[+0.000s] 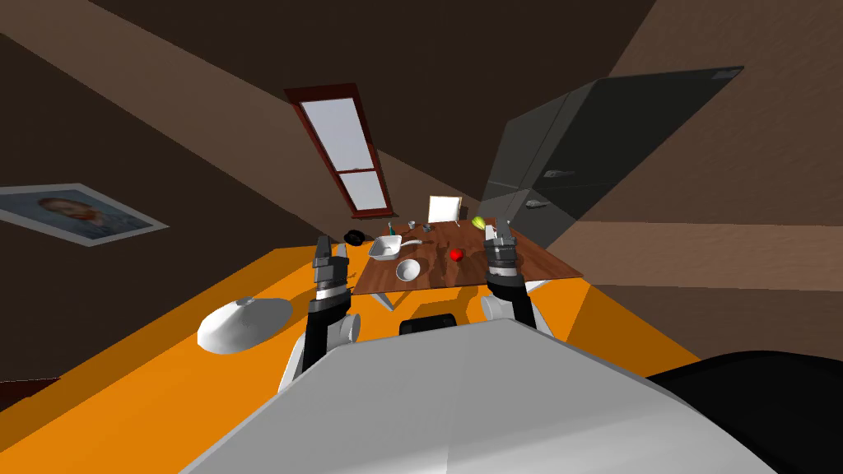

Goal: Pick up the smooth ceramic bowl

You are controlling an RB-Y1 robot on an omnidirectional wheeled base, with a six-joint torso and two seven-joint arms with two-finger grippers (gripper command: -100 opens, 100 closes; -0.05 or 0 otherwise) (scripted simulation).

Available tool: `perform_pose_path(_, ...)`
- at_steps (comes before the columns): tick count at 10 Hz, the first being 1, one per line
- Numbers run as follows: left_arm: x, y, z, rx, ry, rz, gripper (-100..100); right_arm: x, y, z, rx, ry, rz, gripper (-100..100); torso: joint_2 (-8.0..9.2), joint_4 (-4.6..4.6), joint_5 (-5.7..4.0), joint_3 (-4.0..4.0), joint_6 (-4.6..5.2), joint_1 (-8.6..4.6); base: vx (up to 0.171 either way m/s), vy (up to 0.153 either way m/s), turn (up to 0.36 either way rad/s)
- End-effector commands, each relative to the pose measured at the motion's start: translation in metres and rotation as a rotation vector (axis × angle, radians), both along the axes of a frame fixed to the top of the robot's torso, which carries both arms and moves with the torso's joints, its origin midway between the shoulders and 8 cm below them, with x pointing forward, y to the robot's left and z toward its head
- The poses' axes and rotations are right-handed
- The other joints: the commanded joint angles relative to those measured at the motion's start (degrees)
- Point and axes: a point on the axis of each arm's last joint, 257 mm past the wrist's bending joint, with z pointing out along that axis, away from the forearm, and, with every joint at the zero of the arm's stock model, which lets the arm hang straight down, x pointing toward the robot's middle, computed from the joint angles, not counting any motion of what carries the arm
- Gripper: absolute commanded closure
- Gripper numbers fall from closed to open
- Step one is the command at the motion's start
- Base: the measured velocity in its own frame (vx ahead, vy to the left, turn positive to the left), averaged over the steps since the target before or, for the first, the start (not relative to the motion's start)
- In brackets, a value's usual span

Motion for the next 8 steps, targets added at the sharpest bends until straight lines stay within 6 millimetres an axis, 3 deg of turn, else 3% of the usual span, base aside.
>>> perform_pose_path(1,0.008,-0.002,-0.008,0.019,0.038,-0.012,-100,0.0,0.0,0.0,0.0,0.0,0.0,0,0.0,0.0,0.0,0.0,0.0,0.0,-0.006,0.006,-0.04)
perform_pose_path(8,0.042,-0.006,-0.052,0.043,0.22,-0.024,-100,0.0,0.0,0.0,0.0,0.0,0.0,0,0.05,0.01,0.02,0.03,0.0,0.1,-0.018,0.024,-0.036)
